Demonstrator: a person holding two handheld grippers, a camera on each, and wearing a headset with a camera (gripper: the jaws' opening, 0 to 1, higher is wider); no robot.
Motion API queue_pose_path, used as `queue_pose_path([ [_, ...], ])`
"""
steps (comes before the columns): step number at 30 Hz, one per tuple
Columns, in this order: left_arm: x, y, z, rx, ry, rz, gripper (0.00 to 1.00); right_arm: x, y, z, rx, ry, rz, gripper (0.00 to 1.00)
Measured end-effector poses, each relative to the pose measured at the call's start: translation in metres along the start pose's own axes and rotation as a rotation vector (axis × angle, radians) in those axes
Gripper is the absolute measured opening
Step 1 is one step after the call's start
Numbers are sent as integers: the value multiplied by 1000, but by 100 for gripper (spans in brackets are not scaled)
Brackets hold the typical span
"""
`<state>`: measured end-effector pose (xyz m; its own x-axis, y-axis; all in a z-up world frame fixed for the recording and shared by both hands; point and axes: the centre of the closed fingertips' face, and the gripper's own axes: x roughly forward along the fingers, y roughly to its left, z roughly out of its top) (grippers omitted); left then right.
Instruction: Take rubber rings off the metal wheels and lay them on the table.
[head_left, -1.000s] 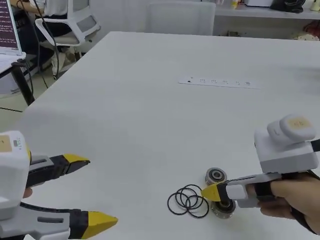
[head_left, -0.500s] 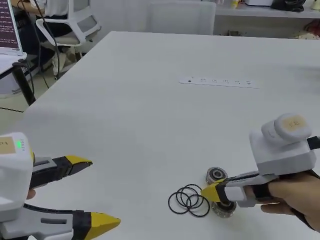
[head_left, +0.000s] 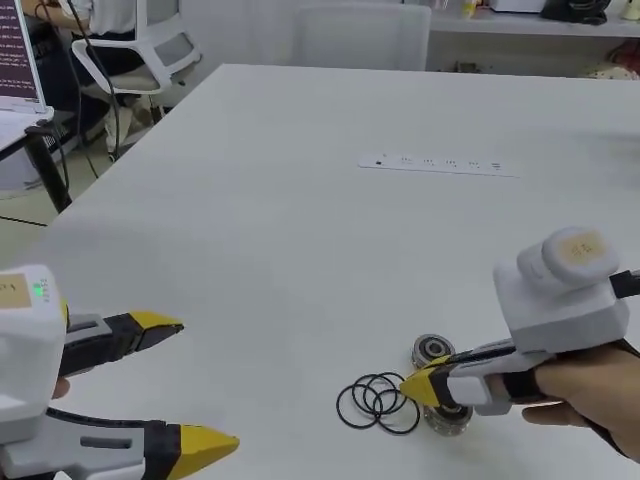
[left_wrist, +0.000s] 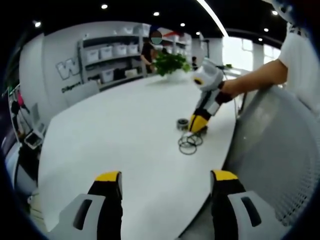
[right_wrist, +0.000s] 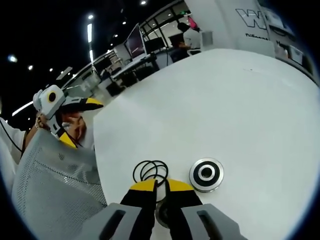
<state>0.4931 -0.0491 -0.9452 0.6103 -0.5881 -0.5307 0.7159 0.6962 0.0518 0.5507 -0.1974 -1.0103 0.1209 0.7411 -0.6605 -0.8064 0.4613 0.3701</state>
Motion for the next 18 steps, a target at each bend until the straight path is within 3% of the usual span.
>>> queue_pose_path([
  [18,0,0,0,-1,0,1,73,-4,-2,1,-37,15,-20,8],
])
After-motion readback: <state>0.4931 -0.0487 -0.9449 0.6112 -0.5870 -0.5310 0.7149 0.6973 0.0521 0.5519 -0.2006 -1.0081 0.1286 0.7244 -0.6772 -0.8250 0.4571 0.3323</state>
